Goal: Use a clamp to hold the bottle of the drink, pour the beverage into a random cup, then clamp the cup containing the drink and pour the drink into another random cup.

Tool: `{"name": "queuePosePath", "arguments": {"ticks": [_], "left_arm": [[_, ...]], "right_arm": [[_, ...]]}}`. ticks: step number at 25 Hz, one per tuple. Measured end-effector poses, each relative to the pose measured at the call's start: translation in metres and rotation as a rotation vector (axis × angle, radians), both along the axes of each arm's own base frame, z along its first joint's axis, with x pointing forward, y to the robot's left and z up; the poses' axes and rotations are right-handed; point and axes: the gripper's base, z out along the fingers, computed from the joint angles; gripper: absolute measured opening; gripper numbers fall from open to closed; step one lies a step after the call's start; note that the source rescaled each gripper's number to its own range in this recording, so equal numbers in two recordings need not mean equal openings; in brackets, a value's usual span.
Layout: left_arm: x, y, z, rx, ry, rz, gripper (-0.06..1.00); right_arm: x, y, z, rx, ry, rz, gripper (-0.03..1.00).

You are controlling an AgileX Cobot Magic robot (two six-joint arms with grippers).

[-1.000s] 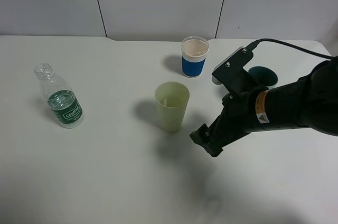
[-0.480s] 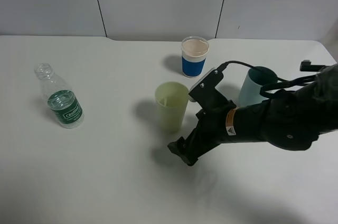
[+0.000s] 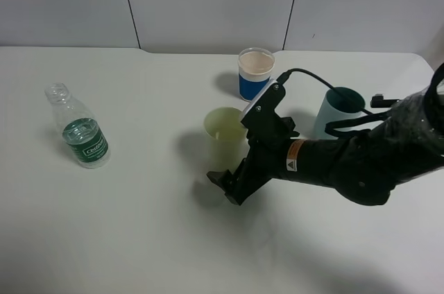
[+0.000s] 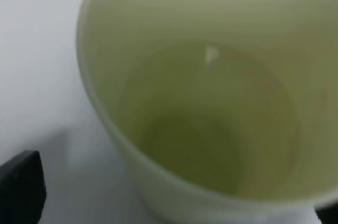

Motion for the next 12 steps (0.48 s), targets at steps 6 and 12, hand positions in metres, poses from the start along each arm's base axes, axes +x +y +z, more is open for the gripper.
{"name": "queuePosePath", "arguments": {"ticks": [6, 12], "left_arm": [[0.000, 0.000, 0.000, 0.000, 0.000, 0.000, 1.00], [0.000, 0.000, 0.000, 0.000, 0.000, 0.000, 1.00]], "right_arm": [[0.003, 0.004, -0.003, 0.047, -0.059, 0.011, 1.00], [0.006, 0.007, -0.014, 0.090, -0.134, 0.032, 1.00]]}}
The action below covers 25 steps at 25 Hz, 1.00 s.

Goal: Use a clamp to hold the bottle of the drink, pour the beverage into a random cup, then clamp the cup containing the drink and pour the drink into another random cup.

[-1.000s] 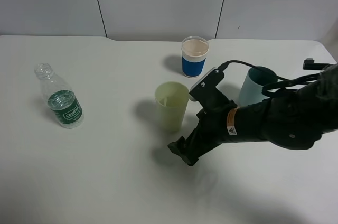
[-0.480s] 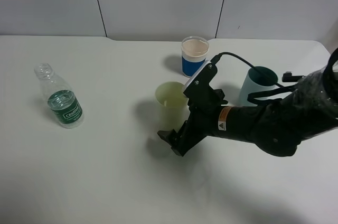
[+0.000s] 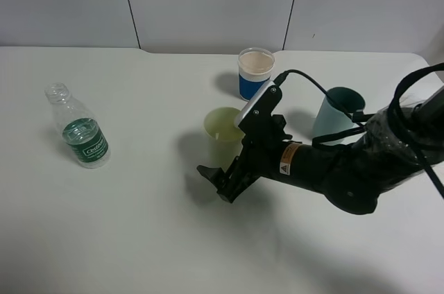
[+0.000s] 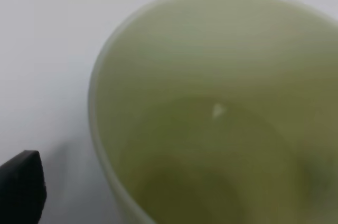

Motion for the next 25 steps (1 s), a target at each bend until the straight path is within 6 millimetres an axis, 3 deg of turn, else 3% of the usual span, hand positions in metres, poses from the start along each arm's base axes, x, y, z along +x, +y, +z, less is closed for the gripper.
{"name": "queuePosePath", "arguments": {"ticks": [25], "left_arm": [[0.0000, 0.0000, 0.0000, 0.001, 0.000, -0.001, 1.00]], "right_arm": [[0.0025, 0.0019, -0.0038, 0.058, -0.055, -0.006, 1.00]]}}
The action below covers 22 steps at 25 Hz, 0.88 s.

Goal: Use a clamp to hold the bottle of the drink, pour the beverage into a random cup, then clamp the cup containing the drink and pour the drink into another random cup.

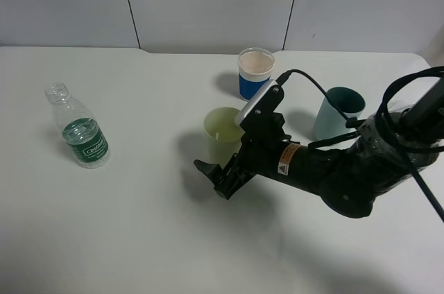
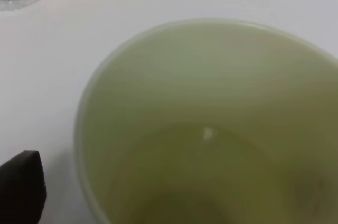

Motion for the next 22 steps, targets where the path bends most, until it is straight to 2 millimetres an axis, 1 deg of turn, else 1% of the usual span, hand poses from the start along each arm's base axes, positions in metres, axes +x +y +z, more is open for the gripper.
{"name": "queuePosePath", "arguments": {"ticks": [11, 16, 22], "left_arm": [[0.000, 0.000, 0.000, 0.000, 0.000, 0.000, 1.00], [0.000, 0.000, 0.000, 0.000, 0.000, 0.000, 1.00], [0.000, 0.000, 0.000, 0.000, 0.000, 0.000, 1.00]], "right_arm": [[0.001, -0.001, -0.001, 0.000, 0.002, -0.014, 1.00], [-0.001, -0.002, -0.015, -0.023, 0.023, -0.012, 1.00], [0.000, -0.002, -0.015, -0.016, 0.001, -0.010, 1.00]]}}
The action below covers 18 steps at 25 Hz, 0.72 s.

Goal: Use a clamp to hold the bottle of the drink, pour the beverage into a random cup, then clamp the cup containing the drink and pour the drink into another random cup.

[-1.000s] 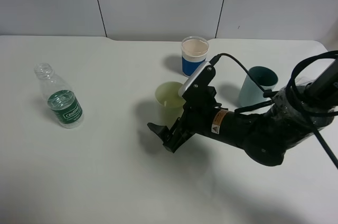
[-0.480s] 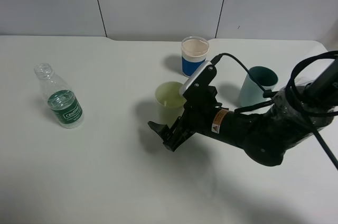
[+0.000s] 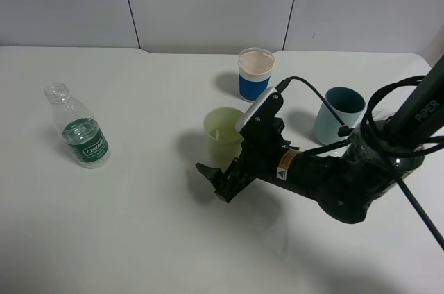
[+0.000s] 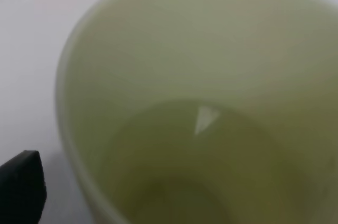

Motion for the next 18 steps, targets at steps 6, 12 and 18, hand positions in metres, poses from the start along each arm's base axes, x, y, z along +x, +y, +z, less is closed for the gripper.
{"name": "queuePosePath", "arguments": {"ticks": [6, 12, 18], "left_arm": [[0.000, 0.000, 0.000, -0.001, 0.000, -0.001, 1.00], [0.000, 0.000, 0.000, -0.001, 0.000, -0.001, 1.00], [0.000, 0.000, 0.000, -0.001, 0.000, -0.001, 1.00]], "right_arm": [[0.002, 0.001, 0.005, 0.035, -0.056, -0.009, 1.00], [0.002, 0.000, -0.001, 0.036, -0.056, -0.008, 1.00], [0.000, 0.001, -0.010, 0.025, -0.055, 0.014, 0.72]]}}
